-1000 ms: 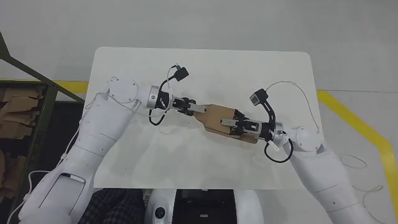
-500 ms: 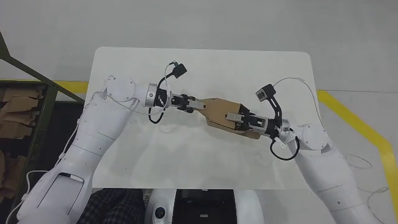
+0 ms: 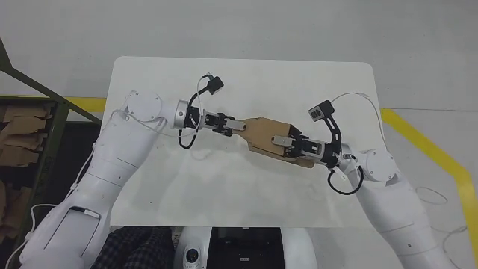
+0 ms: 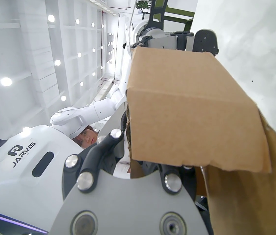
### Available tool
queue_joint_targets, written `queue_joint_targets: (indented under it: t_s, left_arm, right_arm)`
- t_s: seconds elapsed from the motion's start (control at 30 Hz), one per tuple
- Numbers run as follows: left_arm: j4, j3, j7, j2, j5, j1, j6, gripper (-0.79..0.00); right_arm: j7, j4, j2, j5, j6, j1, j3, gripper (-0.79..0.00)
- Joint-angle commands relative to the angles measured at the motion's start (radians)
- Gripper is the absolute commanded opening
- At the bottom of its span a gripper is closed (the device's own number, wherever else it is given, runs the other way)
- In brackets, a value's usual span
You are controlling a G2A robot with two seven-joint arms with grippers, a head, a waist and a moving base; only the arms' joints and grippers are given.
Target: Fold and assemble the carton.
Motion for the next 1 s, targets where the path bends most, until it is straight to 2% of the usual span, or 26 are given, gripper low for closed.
queue_joint_targets:
  t_s: [0.0,0.97]
  left_arm:
    - [0.002,0.003,0.002,0.0,-0.001,-0.003,-0.002,0.0]
    - [-0.003,0.074,0.019,-0.009,-0.023,-0.021,-0.002,0.0]
  right_arm:
    - [0.0,-0.004,0.0,0.007,-0.003,-0.002,0.001,-0.785]
    - [0.036,0.002,-0.01,0.127,-0.005,0.011,-0.018,-0.785]
